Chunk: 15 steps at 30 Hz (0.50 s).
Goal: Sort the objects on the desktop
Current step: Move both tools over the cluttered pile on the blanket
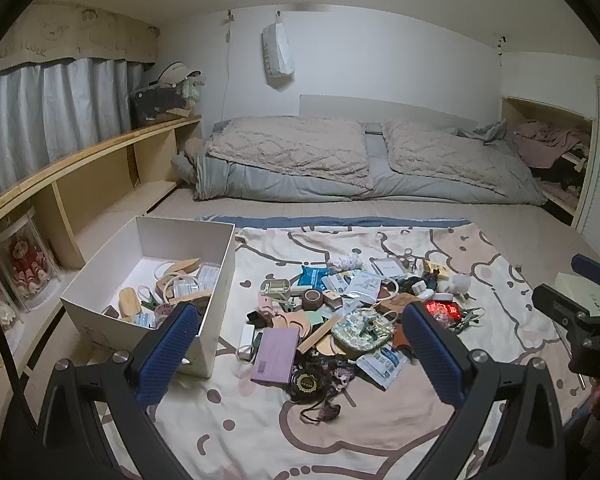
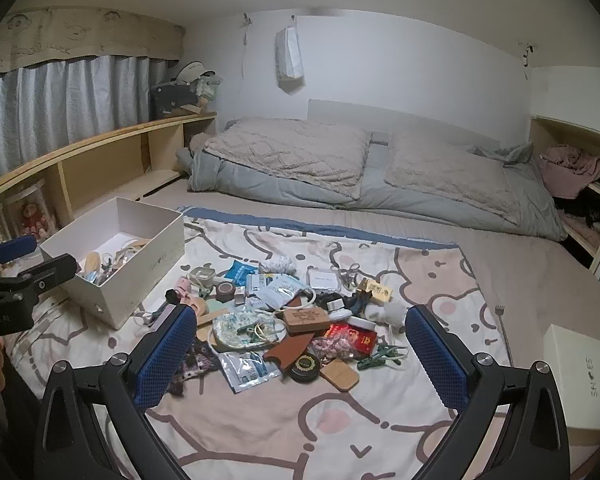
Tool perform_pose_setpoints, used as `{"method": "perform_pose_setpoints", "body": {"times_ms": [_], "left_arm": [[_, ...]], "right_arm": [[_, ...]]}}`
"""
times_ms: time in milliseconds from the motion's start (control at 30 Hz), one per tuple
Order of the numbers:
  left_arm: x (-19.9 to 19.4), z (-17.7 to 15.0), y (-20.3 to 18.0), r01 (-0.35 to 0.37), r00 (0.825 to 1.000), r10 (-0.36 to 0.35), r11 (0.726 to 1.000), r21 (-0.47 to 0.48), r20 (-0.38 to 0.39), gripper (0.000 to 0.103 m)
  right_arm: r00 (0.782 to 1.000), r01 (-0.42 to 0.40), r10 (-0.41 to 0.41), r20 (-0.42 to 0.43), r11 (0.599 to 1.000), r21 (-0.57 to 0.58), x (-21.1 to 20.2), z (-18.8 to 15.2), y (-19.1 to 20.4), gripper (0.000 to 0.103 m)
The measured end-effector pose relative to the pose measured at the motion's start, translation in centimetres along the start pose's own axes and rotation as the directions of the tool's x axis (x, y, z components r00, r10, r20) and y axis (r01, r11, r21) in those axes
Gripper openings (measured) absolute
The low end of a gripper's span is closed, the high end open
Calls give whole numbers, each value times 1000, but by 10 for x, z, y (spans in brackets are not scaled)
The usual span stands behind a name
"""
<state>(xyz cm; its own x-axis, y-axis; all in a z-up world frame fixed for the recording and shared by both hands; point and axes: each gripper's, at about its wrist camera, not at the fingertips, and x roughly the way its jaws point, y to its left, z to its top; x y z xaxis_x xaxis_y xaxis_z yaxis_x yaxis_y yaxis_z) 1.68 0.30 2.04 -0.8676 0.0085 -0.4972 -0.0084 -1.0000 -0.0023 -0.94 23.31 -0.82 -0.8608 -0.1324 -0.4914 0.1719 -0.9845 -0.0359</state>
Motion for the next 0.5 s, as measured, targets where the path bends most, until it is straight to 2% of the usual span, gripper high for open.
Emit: {"method": "perform_pose_setpoints", "body": {"times_ms": [500], "left_arm": [[-15, 10, 2, 2, 1000, -1, 1000, -13, 29, 103]], "right_arm": [[999, 16, -17, 31, 1000, 27, -19, -5, -21, 103]]}}
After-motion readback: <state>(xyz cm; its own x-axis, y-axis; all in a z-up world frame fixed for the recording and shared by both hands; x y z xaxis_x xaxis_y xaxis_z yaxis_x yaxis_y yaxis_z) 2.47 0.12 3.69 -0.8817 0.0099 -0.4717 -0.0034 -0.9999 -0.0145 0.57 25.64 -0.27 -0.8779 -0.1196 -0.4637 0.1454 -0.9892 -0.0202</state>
